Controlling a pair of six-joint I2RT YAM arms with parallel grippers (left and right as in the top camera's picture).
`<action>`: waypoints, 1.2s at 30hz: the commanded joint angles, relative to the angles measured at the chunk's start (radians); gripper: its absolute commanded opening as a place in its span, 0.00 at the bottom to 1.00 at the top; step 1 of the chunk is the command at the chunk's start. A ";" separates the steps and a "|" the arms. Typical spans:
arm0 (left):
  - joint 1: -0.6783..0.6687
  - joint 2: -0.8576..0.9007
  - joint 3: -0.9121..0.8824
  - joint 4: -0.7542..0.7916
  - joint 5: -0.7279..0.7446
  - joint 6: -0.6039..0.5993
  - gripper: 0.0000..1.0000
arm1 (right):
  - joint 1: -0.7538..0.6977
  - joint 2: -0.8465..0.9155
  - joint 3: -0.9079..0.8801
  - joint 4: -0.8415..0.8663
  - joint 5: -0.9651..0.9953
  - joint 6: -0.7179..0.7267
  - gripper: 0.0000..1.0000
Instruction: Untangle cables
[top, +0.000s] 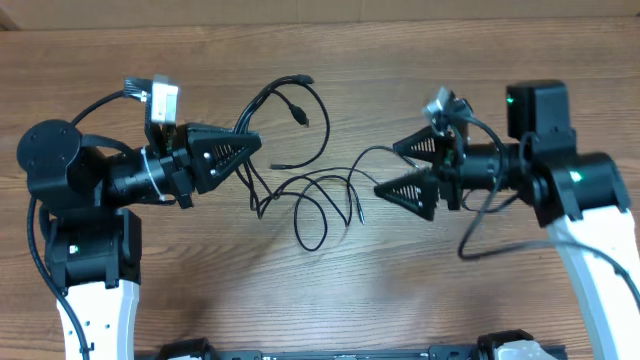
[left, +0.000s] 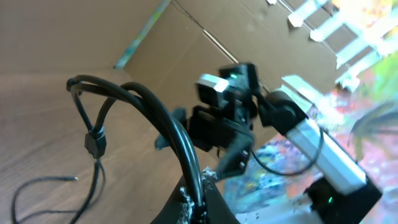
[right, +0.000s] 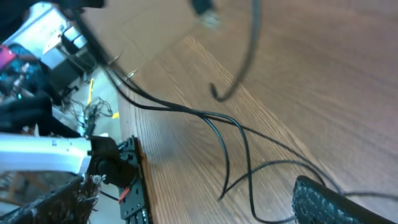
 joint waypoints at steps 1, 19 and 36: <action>0.005 -0.003 0.023 0.006 -0.011 -0.118 0.04 | 0.053 -0.037 0.002 0.000 -0.016 -0.073 0.98; -0.005 -0.003 0.023 0.008 -0.046 -0.388 0.04 | 0.327 -0.032 0.002 0.220 0.063 -0.166 0.91; -0.129 -0.002 0.023 0.212 -0.186 -0.536 0.04 | 0.337 0.061 0.002 0.282 0.003 -0.090 0.82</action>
